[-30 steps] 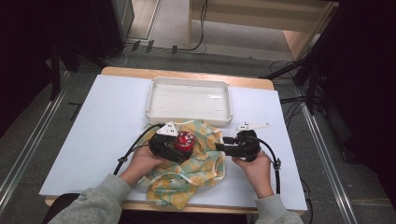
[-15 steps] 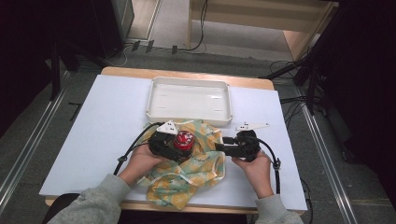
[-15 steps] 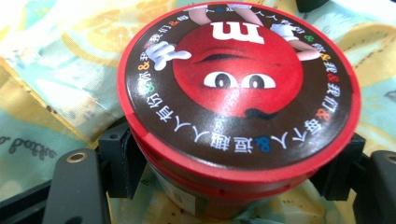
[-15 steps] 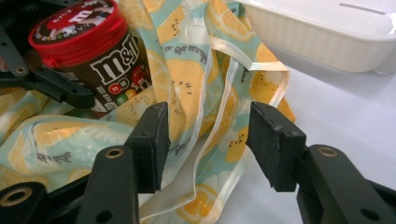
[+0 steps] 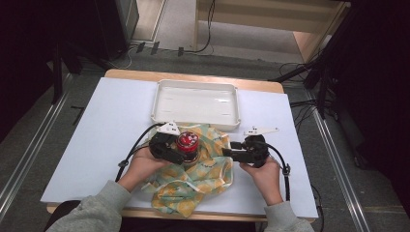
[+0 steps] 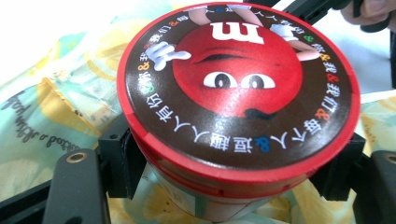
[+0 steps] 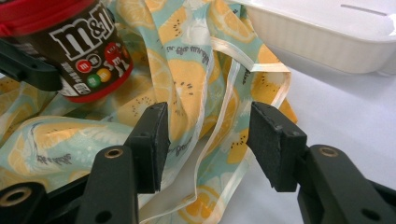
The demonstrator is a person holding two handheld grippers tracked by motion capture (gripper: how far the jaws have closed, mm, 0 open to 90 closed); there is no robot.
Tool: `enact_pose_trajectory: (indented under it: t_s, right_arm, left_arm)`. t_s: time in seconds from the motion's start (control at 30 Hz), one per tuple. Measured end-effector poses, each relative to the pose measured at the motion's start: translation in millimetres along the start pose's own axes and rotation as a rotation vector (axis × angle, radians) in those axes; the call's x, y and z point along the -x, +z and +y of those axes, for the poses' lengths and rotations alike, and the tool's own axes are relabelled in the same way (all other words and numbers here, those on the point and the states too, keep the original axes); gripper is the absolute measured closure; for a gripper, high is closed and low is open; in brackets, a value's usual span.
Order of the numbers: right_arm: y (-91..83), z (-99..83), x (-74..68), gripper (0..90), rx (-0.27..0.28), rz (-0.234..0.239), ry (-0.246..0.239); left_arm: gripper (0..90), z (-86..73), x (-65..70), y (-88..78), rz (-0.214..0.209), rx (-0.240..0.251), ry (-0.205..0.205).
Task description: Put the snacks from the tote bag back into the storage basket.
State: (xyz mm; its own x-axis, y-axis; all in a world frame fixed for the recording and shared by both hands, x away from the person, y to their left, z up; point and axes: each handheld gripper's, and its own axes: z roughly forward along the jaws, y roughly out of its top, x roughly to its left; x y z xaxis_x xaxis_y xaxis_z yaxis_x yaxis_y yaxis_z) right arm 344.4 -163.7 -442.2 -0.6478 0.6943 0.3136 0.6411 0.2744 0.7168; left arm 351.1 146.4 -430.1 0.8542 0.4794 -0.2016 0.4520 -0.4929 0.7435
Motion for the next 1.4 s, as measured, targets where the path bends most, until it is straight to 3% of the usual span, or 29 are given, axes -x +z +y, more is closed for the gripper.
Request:
enact_pose_trajectory:
  t_s: [0.13, 0.7, 0.9, 1.4]
  right_arm:
    - [0.3, 0.0, -0.1, 49.4, 0.001, -0.001, -0.005]
    - [1.6, 1.9, -1.0, 49.4, 0.004, 0.009, -0.017]
    - [2.1, 2.8, -2.6, 49.4, 0.003, 0.014, -0.019]
    - [3.1, 5.4, -7.0, 49.3, 0.015, 0.029, -0.034]
  left_arm:
    - [26.0, 1.2, 1.8, -5.9, -0.006, -0.008, -0.022]
    - [26.0, 4.7, 5.0, -35.5, -0.001, -0.022, -0.012]
    - [26.0, 5.4, 5.0, -41.0, 0.0, -0.038, -0.046]
    - [26.0, 7.8, 5.7, -59.2, 0.006, -0.028, -0.045]
